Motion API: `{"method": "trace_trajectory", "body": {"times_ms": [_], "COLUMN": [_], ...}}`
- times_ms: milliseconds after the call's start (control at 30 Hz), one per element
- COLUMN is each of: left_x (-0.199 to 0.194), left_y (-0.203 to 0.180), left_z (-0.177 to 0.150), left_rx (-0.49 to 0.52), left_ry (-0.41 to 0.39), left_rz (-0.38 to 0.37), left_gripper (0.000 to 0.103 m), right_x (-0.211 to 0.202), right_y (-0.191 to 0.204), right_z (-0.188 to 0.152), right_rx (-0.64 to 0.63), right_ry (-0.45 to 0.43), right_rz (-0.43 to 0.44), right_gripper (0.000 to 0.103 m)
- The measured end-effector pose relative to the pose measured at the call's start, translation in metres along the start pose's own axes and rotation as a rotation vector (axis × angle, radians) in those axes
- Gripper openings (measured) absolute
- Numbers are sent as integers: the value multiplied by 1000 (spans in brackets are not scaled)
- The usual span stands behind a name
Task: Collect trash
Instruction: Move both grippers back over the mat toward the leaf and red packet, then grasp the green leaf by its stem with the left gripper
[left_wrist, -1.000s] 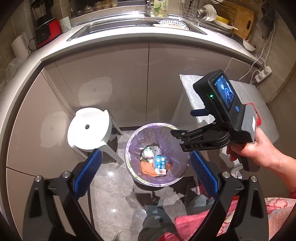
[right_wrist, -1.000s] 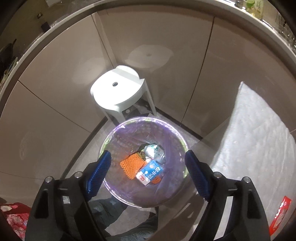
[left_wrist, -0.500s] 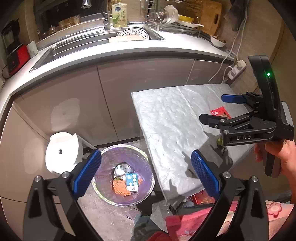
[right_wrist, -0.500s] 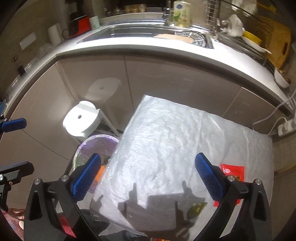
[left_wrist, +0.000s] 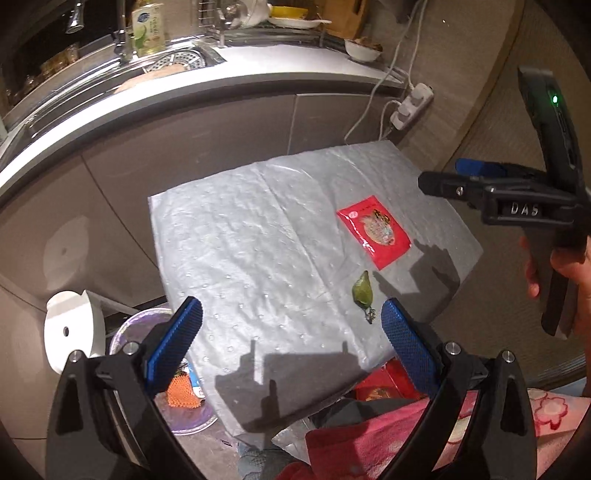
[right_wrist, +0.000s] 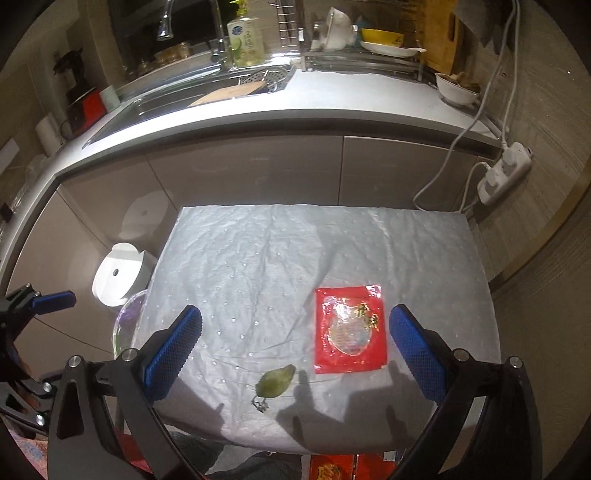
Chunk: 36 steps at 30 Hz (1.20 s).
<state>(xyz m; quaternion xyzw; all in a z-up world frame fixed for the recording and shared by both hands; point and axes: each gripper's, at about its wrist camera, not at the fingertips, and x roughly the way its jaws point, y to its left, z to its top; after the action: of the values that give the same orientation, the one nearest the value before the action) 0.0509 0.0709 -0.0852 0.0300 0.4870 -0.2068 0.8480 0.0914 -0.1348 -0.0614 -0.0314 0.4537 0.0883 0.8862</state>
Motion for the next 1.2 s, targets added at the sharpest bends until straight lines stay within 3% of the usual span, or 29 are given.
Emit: {"method": "trace_trajectory", "body": {"times_ms": [267, 467, 567, 700, 800, 1033, 1200], "left_x": [84, 126, 145, 164, 173, 182, 172], "left_y": [-59, -82, -85, -84, -82, -78, -69], "left_z": [-5, -7, -10, -14, -15, -14, -14], "left_rx": [89, 108, 105, 100, 89, 85, 57], "left_ry": [125, 193, 246, 293, 320, 356, 346], "left_rz": [-78, -105, -120, -103, -104, -120, -134], "left_gripper": [93, 82, 65, 58, 46, 9, 8], "right_x": [-4, -3, -3, 0, 2, 8, 16], "right_y": [-49, -76, -87, -100, -106, -109, -107], "right_z": [-12, -26, -31, -37, -41, -43, -40], "right_rx": [30, 60, 78, 106, 121, 123, 111], "right_ry": [19, 42, 47, 55, 60, 69, 70], "right_rz": [-33, -40, -42, -37, -30, -17, 0], "right_gripper": [101, 101, 101, 101, 101, 101, 101]}}
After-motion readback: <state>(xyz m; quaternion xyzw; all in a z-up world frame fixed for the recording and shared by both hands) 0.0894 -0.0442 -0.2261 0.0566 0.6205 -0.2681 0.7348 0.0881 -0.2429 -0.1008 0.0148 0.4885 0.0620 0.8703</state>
